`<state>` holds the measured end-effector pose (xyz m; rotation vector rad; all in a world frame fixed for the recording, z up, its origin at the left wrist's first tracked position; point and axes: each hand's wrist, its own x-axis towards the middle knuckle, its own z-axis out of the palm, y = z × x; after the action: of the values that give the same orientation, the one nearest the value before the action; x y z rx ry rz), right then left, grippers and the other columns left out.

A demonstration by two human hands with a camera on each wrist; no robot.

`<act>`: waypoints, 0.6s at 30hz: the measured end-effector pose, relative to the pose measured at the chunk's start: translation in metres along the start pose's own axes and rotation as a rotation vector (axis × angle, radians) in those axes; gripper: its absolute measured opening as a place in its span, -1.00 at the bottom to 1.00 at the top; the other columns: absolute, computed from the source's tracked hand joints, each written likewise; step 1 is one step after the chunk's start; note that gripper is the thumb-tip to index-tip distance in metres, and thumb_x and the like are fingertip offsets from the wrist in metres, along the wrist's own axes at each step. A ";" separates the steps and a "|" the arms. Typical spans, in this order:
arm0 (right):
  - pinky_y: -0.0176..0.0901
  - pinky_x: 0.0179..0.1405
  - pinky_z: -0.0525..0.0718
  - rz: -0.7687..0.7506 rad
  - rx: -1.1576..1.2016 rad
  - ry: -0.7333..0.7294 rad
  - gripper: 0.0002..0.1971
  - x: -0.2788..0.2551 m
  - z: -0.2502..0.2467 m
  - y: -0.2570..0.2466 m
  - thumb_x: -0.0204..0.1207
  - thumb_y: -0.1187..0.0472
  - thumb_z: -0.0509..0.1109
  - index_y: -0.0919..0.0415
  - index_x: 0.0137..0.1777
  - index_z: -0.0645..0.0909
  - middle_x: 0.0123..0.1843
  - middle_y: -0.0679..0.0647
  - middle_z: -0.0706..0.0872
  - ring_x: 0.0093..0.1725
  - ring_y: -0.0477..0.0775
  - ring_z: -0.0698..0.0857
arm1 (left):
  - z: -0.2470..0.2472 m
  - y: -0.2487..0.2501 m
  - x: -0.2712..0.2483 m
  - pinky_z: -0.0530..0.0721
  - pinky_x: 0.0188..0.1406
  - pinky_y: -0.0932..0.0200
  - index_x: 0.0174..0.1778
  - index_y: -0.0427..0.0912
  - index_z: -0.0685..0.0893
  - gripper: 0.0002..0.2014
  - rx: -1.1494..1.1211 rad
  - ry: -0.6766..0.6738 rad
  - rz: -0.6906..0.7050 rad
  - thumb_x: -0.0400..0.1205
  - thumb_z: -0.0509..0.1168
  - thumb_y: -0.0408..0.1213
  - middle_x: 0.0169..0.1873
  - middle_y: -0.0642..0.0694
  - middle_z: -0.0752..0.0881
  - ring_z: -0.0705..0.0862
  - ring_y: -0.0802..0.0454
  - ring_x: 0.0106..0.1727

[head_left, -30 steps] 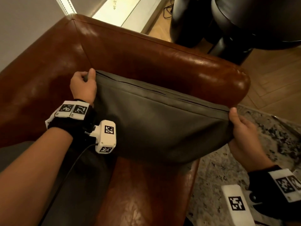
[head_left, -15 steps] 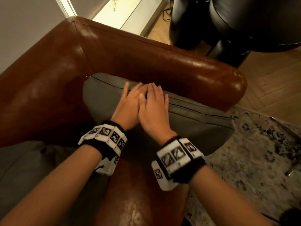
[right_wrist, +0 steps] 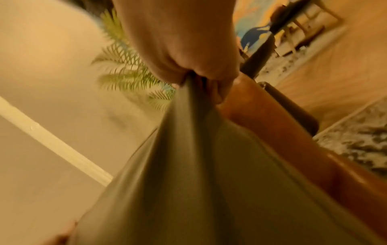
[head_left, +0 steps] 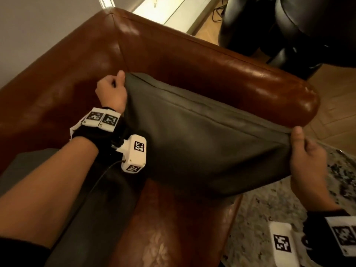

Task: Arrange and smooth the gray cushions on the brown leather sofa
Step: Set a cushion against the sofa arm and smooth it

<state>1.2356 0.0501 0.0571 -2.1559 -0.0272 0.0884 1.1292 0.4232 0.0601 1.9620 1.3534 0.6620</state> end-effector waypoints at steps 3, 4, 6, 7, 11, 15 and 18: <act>-0.18 -0.34 0.36 -0.057 -0.001 0.071 -0.53 0.008 0.009 -0.007 0.67 -0.15 0.13 0.23 -0.25 0.52 -0.37 0.06 0.48 -0.39 -0.16 0.43 | 0.003 0.005 0.005 0.39 -0.07 0.10 -0.02 -0.35 0.68 -0.59 -0.008 -0.007 0.062 0.73 0.12 -0.05 -0.21 -0.15 0.62 0.58 -0.06 -0.11; -0.22 -0.34 0.32 -0.045 -0.072 0.078 -0.58 0.007 0.011 -0.007 0.69 -0.12 0.12 0.23 -0.17 0.51 -0.33 0.03 0.48 -0.36 -0.15 0.43 | 0.002 0.001 0.002 0.41 -0.06 0.10 -0.07 -0.28 0.68 -0.60 -0.020 -0.037 0.064 0.74 0.08 -0.04 -0.21 -0.11 0.63 0.57 0.02 -0.14; -0.17 -0.02 0.47 -0.031 -0.271 0.108 -0.57 -0.007 0.013 -0.002 0.71 -0.09 0.09 0.32 0.11 0.49 -0.04 0.17 0.55 -0.06 0.09 0.55 | -0.002 -0.012 -0.009 0.44 0.10 0.18 0.12 -0.18 0.66 -0.59 -0.093 -0.108 0.034 0.77 -0.02 -0.03 0.05 -0.15 0.70 0.63 0.01 0.10; 0.05 0.23 0.47 -0.098 -0.412 0.165 -0.55 -0.021 0.013 0.001 0.71 -0.08 0.08 0.33 0.26 0.45 0.18 0.28 0.53 0.17 0.25 0.52 | -0.004 -0.022 -0.020 0.39 0.29 0.21 0.37 -0.14 0.55 -0.57 -0.136 -0.142 0.021 0.78 -0.07 -0.03 0.32 -0.14 0.62 0.54 0.01 0.35; 0.35 0.57 -0.06 -0.814 -0.685 -0.096 -0.41 -0.106 0.042 0.000 0.62 -0.15 0.09 0.12 0.58 0.25 0.59 0.16 0.27 0.65 0.19 0.13 | -0.017 -0.059 -0.095 -0.17 0.65 -0.17 0.67 -0.10 -0.11 -0.30 0.024 -0.245 0.428 0.69 -0.02 0.13 0.68 -0.10 -0.06 -0.13 -0.10 0.68; 0.63 0.49 -0.13 -1.112 -0.940 -0.358 -0.27 -0.117 0.104 0.009 0.54 -0.34 0.13 -0.05 0.66 0.15 0.69 0.05 0.14 0.69 0.23 0.02 | -0.003 -0.100 -0.144 -0.21 0.45 -0.57 0.62 -0.04 -0.36 0.16 0.654 -0.496 1.060 0.31 0.14 0.44 0.64 -0.24 -0.30 -0.32 -0.24 0.65; 0.65 0.46 -0.14 -1.077 -1.078 -0.294 -0.27 -0.068 0.125 0.005 0.56 -0.37 0.11 -0.12 0.67 0.09 0.70 0.06 0.11 0.69 0.25 -0.01 | 0.028 -0.091 -0.121 -0.33 0.42 -0.58 0.55 0.01 -0.52 0.42 0.806 -0.511 1.059 0.14 0.47 0.30 0.61 -0.15 -0.43 -0.45 -0.20 0.61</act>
<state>1.1587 0.1479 -0.0121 -2.8005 -1.7035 -0.3049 1.0531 0.3255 -0.0313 3.1996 0.1396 -0.0519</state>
